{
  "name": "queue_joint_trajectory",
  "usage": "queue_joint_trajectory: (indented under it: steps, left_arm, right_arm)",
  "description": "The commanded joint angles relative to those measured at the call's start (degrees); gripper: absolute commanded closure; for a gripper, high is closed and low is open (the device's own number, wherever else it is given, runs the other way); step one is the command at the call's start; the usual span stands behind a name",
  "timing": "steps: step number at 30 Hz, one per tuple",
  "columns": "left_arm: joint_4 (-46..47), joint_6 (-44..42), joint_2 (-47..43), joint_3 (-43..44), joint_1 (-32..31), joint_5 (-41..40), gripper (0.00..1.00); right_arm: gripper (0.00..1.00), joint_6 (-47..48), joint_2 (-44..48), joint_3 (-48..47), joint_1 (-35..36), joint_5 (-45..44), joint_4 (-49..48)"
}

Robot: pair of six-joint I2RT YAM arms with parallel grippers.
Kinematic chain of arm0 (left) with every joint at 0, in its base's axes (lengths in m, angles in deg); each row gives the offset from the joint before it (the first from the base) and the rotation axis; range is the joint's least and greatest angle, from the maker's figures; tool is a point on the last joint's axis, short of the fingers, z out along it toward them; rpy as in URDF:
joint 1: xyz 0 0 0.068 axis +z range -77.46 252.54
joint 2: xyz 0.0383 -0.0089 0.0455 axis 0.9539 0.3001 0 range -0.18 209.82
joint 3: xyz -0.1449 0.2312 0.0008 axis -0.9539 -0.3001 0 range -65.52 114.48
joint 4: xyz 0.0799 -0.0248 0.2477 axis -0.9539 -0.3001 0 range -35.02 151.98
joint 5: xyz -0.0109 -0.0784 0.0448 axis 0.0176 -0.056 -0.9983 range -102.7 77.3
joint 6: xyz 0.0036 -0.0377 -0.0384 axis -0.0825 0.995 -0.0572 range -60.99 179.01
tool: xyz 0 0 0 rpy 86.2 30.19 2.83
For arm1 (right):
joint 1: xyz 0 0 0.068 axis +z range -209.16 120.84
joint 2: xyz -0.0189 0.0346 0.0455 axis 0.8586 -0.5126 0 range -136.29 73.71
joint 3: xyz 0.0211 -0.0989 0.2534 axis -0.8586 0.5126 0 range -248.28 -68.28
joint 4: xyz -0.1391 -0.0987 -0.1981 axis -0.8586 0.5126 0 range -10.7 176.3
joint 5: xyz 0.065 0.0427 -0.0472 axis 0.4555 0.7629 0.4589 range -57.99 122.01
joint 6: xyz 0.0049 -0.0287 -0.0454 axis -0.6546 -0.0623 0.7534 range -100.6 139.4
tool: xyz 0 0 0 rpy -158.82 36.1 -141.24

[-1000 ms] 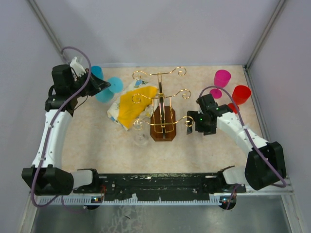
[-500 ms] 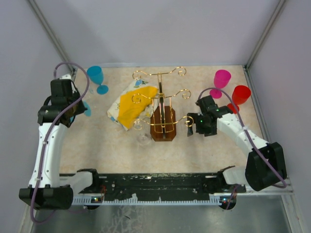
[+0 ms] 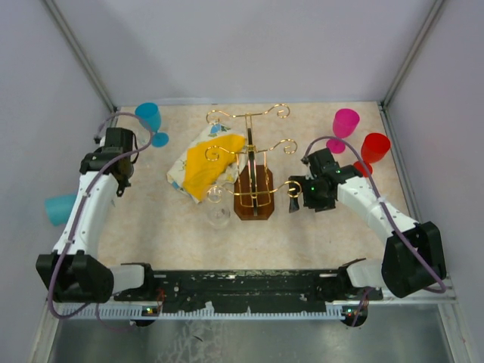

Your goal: Take the wine glass off the wine glass rack

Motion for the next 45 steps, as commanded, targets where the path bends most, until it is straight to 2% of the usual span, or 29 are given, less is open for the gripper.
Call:
queue_joint_trajectory:
  steps: [1, 9, 22, 27, 45]
  left_arm:
    - [-0.79, 0.42, 4.25, -0.25, -2.23, -9.43, 1.00]
    - [-2.69, 2.86, 14.30, 0.60, -8.08, -17.67, 1.00]
    - [-3.58, 4.22, 24.20, 0.87, -10.25, -19.98, 1.00]
    - [-6.66, 8.42, 30.16, 2.35, -11.48, -21.89, 1.00]
    - [-6.34, 14.13, 41.87, 4.13, -13.22, -18.79, 1.00]
  right_arm:
    - [0.08, 1.76, 0.16, -1.05, 0.45, 2.58, -2.76]
    - [0.08, 2.06, 0.44, -0.24, 0.45, 4.07, -4.22]
    - [0.08, 1.97, 0.91, 0.57, 0.45, 4.77, -5.20]
    - [0.08, 2.01, 0.85, 0.92, 0.44, 5.12, -5.77]
    - [0.08, 2.14, 0.87, 0.80, 0.45, 5.07, -5.69]
